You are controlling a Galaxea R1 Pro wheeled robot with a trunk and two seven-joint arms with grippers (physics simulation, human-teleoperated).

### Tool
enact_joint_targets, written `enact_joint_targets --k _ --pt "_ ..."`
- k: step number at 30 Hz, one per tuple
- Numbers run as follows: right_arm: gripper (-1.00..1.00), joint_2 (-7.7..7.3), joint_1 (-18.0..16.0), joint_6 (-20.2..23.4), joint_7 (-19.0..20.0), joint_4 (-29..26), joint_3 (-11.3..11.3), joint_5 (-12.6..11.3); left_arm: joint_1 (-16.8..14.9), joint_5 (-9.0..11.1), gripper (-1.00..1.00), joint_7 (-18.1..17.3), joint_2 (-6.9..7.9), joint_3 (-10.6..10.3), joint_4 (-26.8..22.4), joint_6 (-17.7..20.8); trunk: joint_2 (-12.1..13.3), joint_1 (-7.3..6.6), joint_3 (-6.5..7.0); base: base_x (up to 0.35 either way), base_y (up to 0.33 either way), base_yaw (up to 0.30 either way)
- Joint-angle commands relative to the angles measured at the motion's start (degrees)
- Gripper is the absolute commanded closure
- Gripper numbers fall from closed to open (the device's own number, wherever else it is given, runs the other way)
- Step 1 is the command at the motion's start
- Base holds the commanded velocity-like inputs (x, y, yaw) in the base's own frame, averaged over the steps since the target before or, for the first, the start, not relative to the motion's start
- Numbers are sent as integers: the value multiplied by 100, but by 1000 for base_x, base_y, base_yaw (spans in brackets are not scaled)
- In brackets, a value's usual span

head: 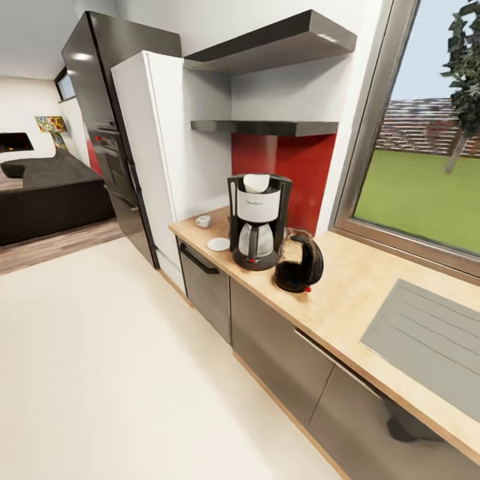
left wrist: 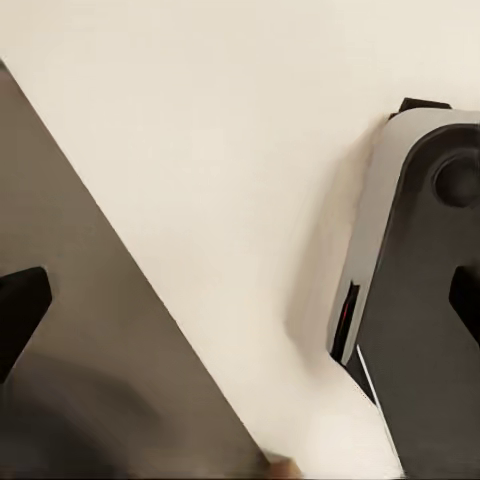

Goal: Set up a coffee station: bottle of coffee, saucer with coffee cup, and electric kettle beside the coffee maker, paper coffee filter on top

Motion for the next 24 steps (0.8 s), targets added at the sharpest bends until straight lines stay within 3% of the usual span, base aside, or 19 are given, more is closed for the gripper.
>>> enact_joint_targets --k 1,8,24 --pt "-100 1 -2 -21 -18 5 49 -59 -5 35 -100 42 -3 -7 4 1 -8 3 -15 183 7 218" --pt "-100 -6 -3 -21 -14 5 49 -56 -9 18 -100 98 -10 0 3 31 -8 3 -56 267 110 218" --pt "-100 -7 -3 -21 4 5 49 -56 -14 51 -100 110 -5 4 -14 33 -8 3 -150 288 214 218"
